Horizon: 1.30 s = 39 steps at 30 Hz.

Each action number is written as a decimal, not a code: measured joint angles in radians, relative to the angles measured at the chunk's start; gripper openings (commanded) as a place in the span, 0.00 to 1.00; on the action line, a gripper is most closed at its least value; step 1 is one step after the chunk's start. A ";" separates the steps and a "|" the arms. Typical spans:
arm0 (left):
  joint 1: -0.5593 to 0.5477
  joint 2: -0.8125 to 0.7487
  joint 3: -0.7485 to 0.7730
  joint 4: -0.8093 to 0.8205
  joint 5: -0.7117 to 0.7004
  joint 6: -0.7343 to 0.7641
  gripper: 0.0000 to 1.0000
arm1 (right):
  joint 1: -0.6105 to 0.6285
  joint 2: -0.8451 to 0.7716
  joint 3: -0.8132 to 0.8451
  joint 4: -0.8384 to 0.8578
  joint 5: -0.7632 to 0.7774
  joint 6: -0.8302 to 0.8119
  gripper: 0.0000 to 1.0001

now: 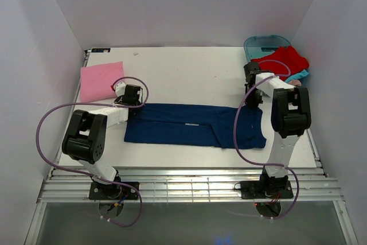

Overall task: Fold and stack the t-shirts
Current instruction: Rotate the tshirt 90 degrees

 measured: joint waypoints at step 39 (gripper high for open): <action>-0.340 -0.414 -0.285 -0.317 0.040 -0.358 0.00 | -0.002 0.591 0.815 0.331 -0.678 0.191 0.18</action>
